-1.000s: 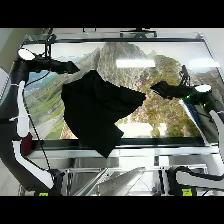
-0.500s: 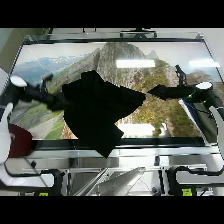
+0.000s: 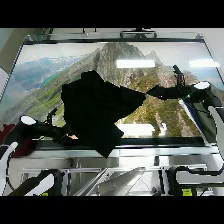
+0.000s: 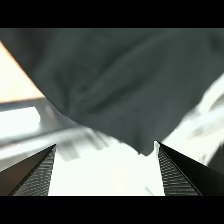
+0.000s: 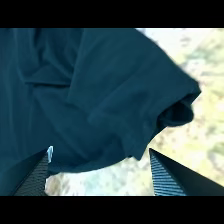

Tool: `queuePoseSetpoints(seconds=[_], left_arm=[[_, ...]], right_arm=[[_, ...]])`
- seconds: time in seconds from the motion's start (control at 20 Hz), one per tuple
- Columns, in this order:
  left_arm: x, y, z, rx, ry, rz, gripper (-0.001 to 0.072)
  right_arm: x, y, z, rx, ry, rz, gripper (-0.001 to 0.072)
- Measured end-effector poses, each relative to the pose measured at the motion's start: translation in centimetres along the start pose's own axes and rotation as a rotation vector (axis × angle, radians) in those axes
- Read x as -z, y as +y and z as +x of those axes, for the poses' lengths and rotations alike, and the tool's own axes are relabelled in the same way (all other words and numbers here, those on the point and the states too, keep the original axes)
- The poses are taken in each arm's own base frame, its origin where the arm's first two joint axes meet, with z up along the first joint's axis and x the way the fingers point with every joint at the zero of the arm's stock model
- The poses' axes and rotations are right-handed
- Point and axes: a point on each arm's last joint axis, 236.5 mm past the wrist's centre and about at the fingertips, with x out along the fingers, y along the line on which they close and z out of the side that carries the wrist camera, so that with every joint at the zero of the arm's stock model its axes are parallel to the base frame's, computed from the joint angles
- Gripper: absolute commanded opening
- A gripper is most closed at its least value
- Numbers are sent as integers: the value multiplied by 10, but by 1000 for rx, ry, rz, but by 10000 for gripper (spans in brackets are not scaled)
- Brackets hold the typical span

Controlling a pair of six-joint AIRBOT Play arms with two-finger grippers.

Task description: Fold the shirts.

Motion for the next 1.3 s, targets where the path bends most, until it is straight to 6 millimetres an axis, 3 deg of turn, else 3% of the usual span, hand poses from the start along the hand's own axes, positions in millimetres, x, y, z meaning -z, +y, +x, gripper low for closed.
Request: queuePoseSetpoints(seconds=[0.2, 0.25, 0.35, 0.55, 0.75, 0.8, 0.85, 0.95, 1.0, 1.15, 1.3], left_arm=[[-9, -3, 21, 33, -41, -41, 687], [-12, -7, 26, 47, -43, -39, 521], [-29, -7, 34, 31, -77, -5, 3], [-61, -23, 33, 35, -113, 65, 14], [-82, -41, 19, 71, -139, 100, 14], [-85, -42, 15, 78, -146, 102, 15], [-88, -43, 13, 83, -149, 100, 15], [-93, -41, 7, 88, -162, 94, 15], [-95, -40, 5, 92, -169, 87, 15], [-99, -37, -1, 97, -181, 85, 15], [-102, -35, -8, 106, -192, 86, 15]], right_arm=[[-1, -10, 6, 17, -2, 10, 700], [-1, -14, 8, 22, -3, 9, 700], [-3, -22, 11, 36, -4, 4, 700], [0, -36, 23, 44, 21, 24, 698], [22, -36, 43, 4, 109, 78, 678], [29, -34, 49, -8, 132, 86, 624], [34, -31, 55, -20, 151, 93, 499], [39, -23, 67, -41, 166, 102, 443], [39, -21, 72, -47, 165, 106, 293], [35, -17, 80, -55, 144, 118, 20], [27, -10, 82, -76, 123, 126, 18]])
